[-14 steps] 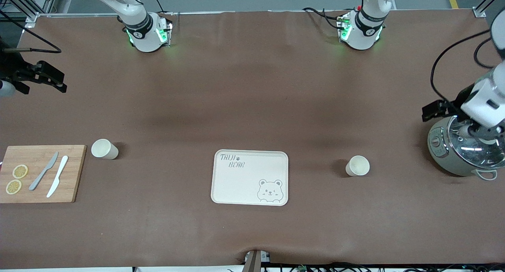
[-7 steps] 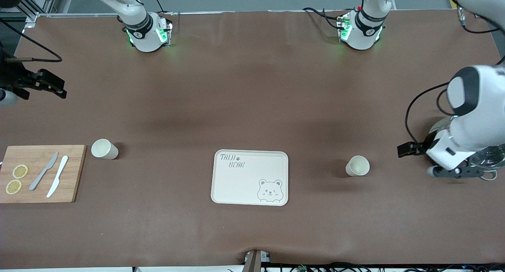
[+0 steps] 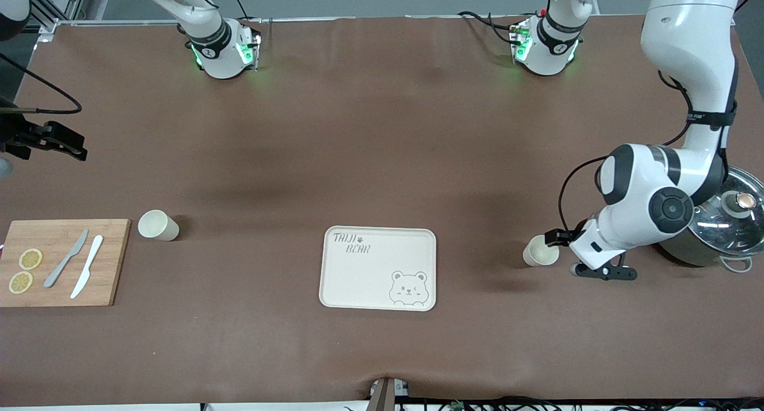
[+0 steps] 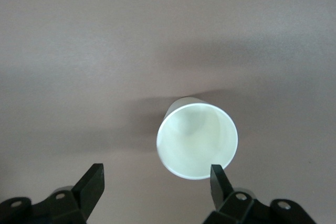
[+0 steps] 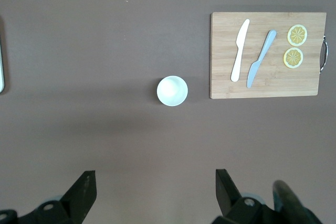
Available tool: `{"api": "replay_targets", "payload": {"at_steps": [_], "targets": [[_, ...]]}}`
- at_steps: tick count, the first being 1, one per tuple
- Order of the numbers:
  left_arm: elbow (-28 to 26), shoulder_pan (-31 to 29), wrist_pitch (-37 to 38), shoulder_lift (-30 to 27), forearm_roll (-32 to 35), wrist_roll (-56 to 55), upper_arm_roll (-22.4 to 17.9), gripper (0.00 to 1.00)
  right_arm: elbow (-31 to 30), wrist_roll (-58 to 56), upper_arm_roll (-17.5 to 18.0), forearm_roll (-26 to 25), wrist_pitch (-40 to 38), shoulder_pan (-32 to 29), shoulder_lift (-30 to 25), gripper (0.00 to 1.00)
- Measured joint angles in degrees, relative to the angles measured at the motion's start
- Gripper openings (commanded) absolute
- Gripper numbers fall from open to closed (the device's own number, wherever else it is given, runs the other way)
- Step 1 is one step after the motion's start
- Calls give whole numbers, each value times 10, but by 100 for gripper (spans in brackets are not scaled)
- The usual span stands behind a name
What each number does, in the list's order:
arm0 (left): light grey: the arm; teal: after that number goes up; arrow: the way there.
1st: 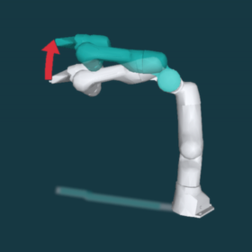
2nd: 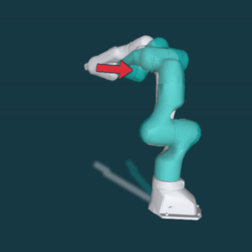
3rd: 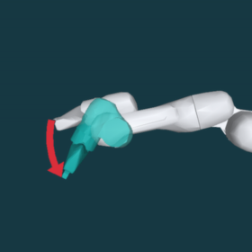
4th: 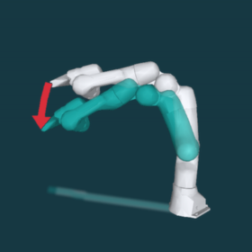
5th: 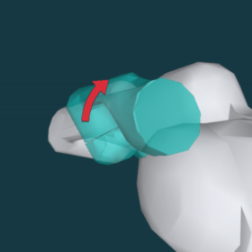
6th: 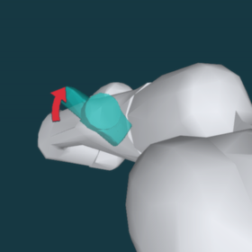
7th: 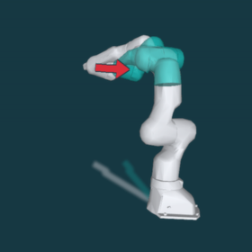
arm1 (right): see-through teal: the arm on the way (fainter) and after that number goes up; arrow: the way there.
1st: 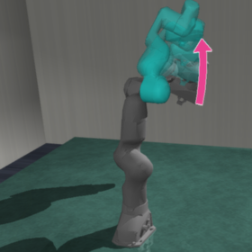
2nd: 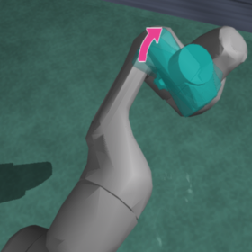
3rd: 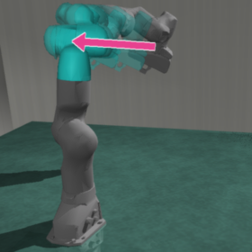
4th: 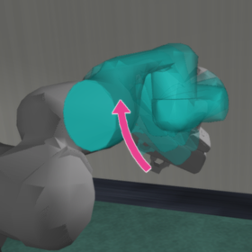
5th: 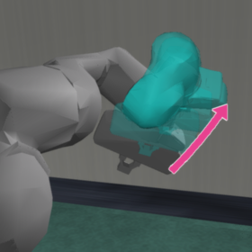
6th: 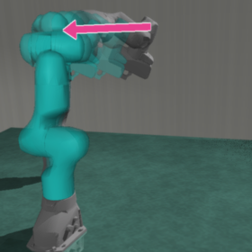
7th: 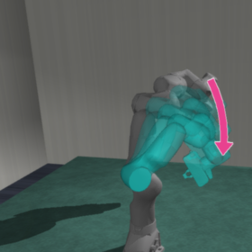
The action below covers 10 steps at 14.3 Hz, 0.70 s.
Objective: Place white IKEA cup upright on tray with both arms
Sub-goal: 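Grasp the cup with the left gripper while the right gripper reaches out, then carry the cup to the tray while the right gripper grasps the other cup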
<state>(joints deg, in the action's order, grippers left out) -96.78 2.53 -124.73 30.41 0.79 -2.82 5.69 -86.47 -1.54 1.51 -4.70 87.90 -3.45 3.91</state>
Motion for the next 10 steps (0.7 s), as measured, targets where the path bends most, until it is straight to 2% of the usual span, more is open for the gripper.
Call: {"api": "replay_targets", "payload": {"at_steps": [2,3,4,7,8,10], "targets": [[-33,-2,-48,1,0,0,0,61,0,0,0,0,0,-1,3,100],[-48,-4,-69,2,0,0,0,55,0,0,0,0,0,-1,7,100],[-57,-5,-82,3,0,0,0,45,0,-1,1,0,0,-1,14,100],[-62,-6,-103,10,0,0,0,4,-4,-1,2,0,26,-1,55,100],[-62,-5,-106,12,0,0,0,0,-9,-1,2,0,44,-1,70,100],[-61,-4,-111,12,-1,0,0,0,-35,-1,2,0,94,-2,94,100]]}}
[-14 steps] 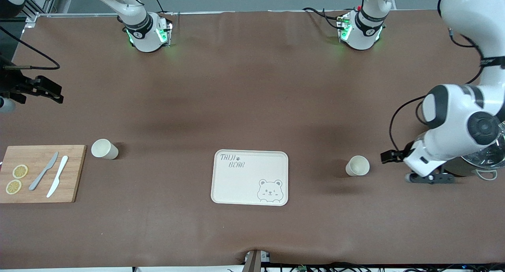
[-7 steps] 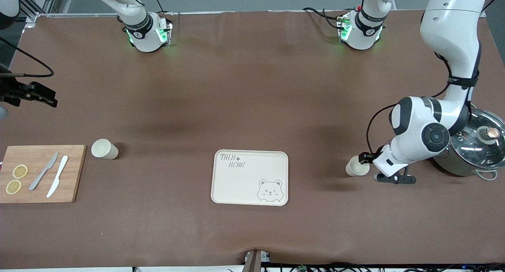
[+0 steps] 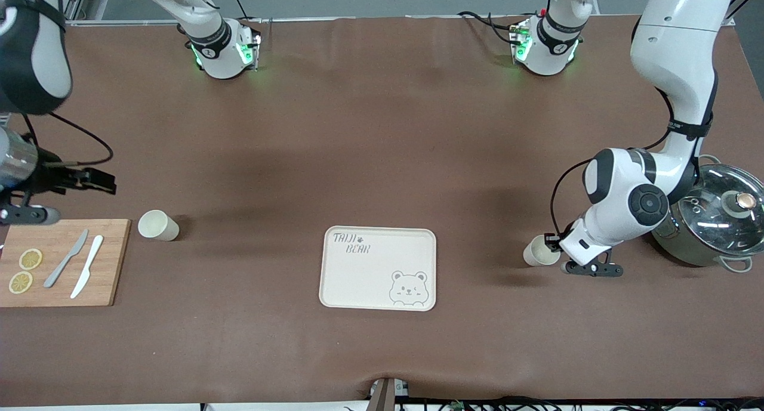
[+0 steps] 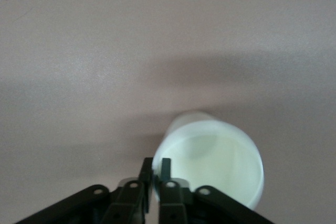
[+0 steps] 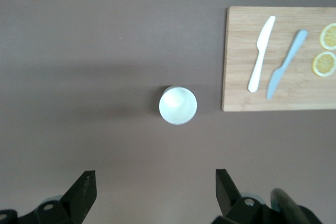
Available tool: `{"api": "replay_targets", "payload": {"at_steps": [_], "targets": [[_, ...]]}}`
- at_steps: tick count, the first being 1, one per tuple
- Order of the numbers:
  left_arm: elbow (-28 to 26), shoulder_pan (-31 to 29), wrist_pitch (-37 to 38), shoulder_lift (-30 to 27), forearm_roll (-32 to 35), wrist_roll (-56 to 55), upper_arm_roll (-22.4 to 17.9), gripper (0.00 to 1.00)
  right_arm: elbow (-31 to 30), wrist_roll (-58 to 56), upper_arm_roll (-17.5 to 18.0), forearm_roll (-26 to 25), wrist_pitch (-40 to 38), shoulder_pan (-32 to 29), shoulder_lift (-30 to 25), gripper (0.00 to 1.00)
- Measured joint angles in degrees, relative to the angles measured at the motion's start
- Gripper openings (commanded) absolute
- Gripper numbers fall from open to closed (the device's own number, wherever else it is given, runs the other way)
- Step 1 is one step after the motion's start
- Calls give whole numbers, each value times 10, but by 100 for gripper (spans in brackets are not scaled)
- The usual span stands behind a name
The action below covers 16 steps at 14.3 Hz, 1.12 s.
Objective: Place white IKEA cup upright on tray with both arms
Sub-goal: 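Carry the cup to the tray while the right gripper grasps the other cup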
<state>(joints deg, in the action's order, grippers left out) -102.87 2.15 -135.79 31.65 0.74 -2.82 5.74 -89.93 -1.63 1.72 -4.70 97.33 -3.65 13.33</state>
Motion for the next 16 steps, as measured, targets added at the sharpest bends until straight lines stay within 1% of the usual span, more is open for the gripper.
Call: {"api": "replay_targets", "payload": {"at_steps": [2,6,8,10,12,16], "targets": [[6,1,-2,0,0,0,0,0,-35,0,-1,0,62,-6,19,100],[46,7,-3,-1,0,0,2,0,-119,-2,-1,0,184,-30,46,100],[61,20,-2,-2,-4,-31,9,0,-150,-11,-2,0,222,-47,55,100],[76,45,7,-1,-5,-87,15,0,-162,-18,-2,0,239,-60,65,100],[103,81,30,7,-5,-133,16,0,-166,-19,-2,0,265,-65,80,100],[148,149,49,40,-6,-243,16,0,-179,-20,-2,0,310,-82,112,100]]}}
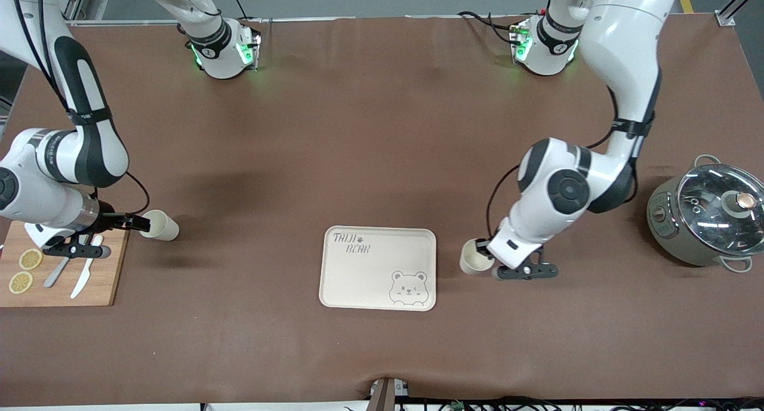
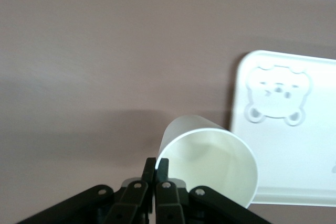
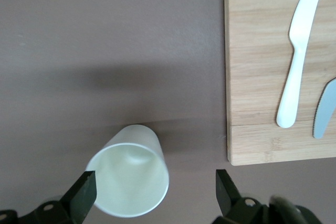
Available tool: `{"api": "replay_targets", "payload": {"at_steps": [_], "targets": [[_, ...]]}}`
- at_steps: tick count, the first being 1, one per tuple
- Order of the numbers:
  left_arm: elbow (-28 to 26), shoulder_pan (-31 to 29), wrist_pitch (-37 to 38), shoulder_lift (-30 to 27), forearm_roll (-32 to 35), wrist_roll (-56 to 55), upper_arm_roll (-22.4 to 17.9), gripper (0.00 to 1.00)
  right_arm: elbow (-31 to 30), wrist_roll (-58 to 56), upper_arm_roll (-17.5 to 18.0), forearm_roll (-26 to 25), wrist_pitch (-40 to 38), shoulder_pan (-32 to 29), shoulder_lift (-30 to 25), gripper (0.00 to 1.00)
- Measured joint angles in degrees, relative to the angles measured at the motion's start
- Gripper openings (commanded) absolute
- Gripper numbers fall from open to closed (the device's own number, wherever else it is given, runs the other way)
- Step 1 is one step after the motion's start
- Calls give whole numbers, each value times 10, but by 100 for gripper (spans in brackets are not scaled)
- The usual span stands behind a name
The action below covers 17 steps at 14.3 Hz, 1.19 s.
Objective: Place white IKEA cup upright on tray with both arms
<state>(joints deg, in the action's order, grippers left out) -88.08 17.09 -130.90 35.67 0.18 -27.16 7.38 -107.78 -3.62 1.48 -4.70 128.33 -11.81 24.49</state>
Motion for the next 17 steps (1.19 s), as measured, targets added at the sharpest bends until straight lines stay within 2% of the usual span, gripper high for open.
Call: {"api": "replay_targets", "payload": {"at_steps": [2,4,5,6,7,8,9,14,15,16,17], "targets": [[21,21,0,17,0,-43,0,0,-21,0,0,0,39,-4,7,99],[42,40,0,31,0,-95,-1,0,-52,0,0,0,86,-4,10,84],[51,50,1,38,0,-115,-2,0,-64,0,0,0,101,-4,11,72],[59,59,1,45,0,-127,-4,0,-74,0,0,0,109,-5,12,55],[67,67,1,53,0,-135,-7,0,-80,0,0,0,112,-5,13,27],[74,72,1,61,0,-137,-11,0,-83,0,1,0,113,-5,13,6],[80,74,1,67,0,-137,-12,0,-84,0,1,0,113,-5,13,0],[85,92,1,96,0,-146,-12,0,-83,0,5,0,113,-5,12,0],[85,94,1,101,0,-147,-12,10,-83,0,6,0,113,-5,12,0],[88,95,0,103,0,-147,-13,68,-82,0,7,0,113,-5,11,0],[89,97,0,103,0,-147,-13,100,-80,0,9,0,113,-5,10,0]]}}
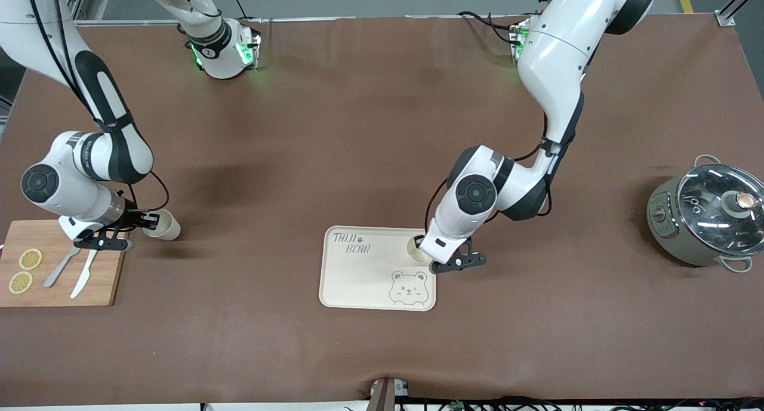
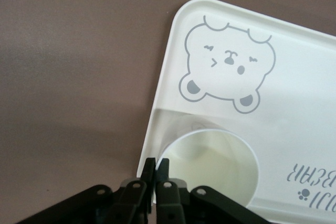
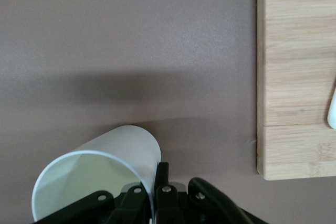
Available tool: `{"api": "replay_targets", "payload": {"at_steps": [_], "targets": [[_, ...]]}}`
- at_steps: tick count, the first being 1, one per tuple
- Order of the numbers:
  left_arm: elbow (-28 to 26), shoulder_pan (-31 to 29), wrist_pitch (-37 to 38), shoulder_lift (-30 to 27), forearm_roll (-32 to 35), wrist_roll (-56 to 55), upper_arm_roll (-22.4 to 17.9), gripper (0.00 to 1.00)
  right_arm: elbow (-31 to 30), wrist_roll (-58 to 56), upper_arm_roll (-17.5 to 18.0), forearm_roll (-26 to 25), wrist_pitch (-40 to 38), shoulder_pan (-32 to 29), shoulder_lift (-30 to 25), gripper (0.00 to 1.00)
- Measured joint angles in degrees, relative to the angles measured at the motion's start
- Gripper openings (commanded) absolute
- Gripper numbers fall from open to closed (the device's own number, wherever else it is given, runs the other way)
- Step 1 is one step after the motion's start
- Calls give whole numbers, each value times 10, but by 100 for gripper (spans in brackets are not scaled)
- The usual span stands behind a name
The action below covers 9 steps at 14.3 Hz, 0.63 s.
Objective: Place white IKEA cup upright on tray with both arms
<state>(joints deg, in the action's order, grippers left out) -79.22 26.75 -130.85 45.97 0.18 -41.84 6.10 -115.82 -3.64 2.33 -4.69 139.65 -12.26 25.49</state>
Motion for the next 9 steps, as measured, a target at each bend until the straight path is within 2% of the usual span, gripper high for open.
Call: {"api": "replay_targets", "payload": {"at_steps": [2,5,9], "targets": [[0,2,0,2,0,0,-1,100,8,0,10,0,-18,1,-7,0],[13,2,-1,0,0,0,-12,100,53,1,29,2,-105,18,-25,0],[28,-1,27,-45,0,1,-58,100,116,70,33,54,-142,86,-29,0]]}}
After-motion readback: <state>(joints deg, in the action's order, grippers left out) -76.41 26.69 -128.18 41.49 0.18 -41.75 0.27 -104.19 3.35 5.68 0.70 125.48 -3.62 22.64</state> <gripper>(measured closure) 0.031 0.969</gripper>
